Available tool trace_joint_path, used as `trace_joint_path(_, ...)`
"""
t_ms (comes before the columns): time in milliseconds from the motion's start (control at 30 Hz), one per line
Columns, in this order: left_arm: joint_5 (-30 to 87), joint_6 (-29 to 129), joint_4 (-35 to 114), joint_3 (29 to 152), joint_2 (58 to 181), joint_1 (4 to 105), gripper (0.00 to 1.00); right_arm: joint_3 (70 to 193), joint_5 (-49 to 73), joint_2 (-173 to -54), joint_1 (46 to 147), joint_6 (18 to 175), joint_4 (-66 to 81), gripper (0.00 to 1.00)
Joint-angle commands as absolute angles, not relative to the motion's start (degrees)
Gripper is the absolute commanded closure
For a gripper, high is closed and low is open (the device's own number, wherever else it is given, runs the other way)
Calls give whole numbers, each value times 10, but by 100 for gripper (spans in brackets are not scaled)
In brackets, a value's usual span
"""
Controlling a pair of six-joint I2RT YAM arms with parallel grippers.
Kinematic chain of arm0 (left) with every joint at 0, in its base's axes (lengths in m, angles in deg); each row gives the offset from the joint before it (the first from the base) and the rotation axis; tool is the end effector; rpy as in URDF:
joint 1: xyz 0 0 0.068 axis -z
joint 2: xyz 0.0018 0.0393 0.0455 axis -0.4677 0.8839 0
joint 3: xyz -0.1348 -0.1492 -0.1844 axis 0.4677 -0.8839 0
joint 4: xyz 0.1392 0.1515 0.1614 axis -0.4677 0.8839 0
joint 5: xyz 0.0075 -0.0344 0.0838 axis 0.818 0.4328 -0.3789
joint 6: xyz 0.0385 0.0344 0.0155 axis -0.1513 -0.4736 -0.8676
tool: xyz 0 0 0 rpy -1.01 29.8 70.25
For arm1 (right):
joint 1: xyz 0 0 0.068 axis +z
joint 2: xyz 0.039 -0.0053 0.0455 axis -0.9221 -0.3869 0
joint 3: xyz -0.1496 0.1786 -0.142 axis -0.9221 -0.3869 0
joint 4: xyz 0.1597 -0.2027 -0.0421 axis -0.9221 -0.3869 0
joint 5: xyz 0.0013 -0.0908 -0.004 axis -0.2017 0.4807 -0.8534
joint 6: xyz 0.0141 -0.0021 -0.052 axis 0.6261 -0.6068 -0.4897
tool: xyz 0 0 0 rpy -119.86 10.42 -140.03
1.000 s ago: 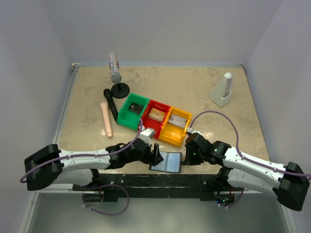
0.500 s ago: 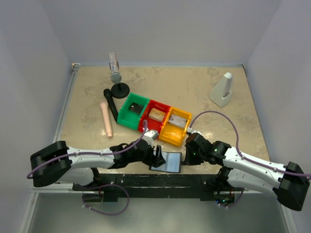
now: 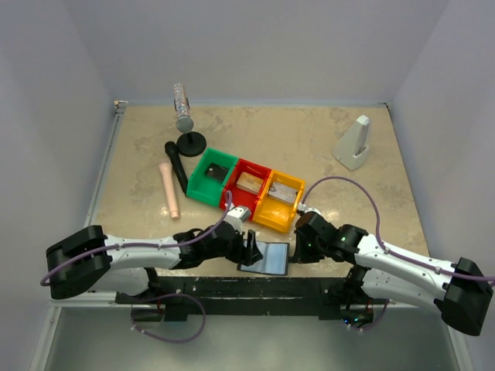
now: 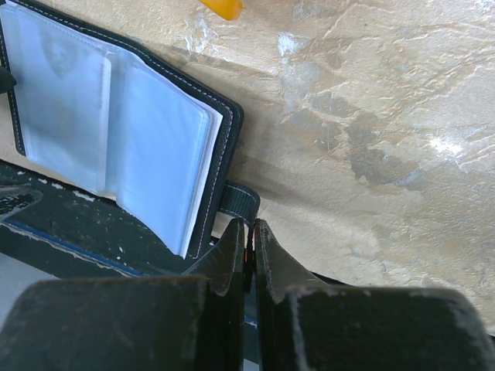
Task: Take the credit cards out of the card holder
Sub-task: Remove the credit card from the card holder.
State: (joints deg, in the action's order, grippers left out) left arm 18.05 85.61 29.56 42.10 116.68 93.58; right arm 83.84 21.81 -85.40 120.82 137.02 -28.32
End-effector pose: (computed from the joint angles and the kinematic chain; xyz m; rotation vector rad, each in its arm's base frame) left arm 0.0981 -0.2139 0.1561 0.3670 2.3836 -0.9871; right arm 0.0963 0.1286 0.1790 -0.1430 2.7491 0.5153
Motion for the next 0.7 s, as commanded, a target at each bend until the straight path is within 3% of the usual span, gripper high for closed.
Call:
trace_joint_path(0,160,868,291,410,1144,937,25,837,222,-848,1208,1377,-275,100)
trace_joint_path(667,240,860,231,432,1218,948,29,837,219,-850,1208,1377,-273,100)
